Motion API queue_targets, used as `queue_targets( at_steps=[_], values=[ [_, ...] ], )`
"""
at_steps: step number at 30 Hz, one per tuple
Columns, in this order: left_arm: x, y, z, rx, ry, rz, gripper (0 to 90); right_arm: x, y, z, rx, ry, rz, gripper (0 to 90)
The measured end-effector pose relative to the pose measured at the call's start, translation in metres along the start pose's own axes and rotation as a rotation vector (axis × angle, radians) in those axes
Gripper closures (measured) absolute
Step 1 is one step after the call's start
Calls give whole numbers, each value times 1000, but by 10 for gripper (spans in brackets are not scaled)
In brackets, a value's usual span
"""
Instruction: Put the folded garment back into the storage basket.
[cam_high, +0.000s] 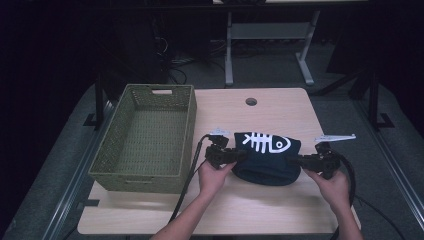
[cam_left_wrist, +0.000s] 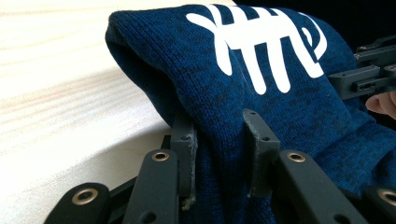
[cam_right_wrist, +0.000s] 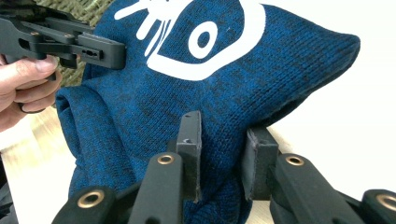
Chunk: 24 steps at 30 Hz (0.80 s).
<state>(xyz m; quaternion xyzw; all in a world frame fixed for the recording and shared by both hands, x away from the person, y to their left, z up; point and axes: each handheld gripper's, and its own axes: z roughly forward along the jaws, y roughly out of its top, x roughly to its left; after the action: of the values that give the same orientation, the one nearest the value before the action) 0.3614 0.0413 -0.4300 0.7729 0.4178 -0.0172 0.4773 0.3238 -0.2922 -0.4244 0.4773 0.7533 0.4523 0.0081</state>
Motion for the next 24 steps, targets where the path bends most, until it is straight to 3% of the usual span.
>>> queue_targets(
  at_steps=[15,21,24],
  values=[
    [-12,15,-17,-35,-2,33,693,14,14,-17,-34,-1,-23,719],
    [-18,22,-27,-52,2,58,693,19,19,-22,-55,11,-26,719],
    [-22,26,-34,-58,20,90,692,24,23,-25,-64,17,-32,719]
  ],
)
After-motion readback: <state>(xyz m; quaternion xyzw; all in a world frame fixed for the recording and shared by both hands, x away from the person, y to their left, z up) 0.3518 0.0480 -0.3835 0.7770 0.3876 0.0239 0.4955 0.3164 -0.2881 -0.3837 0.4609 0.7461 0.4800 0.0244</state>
